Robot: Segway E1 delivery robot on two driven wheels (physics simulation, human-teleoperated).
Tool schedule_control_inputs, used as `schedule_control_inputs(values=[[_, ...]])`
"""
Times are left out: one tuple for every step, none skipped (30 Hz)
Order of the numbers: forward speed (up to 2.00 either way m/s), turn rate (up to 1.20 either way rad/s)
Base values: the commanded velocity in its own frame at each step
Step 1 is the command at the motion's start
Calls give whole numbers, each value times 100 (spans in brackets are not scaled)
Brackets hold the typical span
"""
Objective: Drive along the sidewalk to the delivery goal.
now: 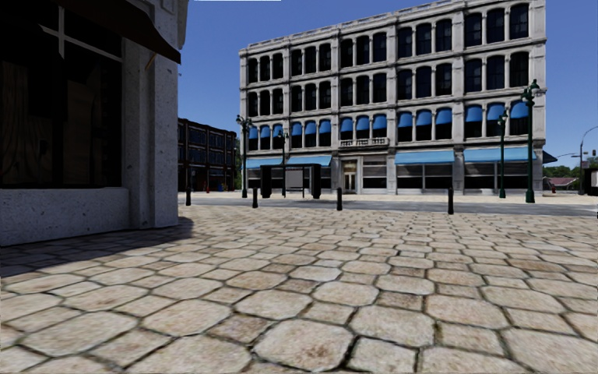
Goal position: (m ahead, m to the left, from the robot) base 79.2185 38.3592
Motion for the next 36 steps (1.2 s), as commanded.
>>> schedule_control_inputs(values=[[200,0],[200,0],[200,0],[200,0],[200,0],[200,0],[200,0],[200,0],[200,0],[200,0],[200,0],[200,0],[200,0],[200,0],[200,0],[200,0],[200,0],[200,0],[200,0],[200,0],[200,0],[200,0],[200,0],[200,0],[200,0],[200,0],[200,0],[200,0],[200,0],[200,0],[200,0],[200,0],[200,0],[200,0],[200,0],[200,0]])
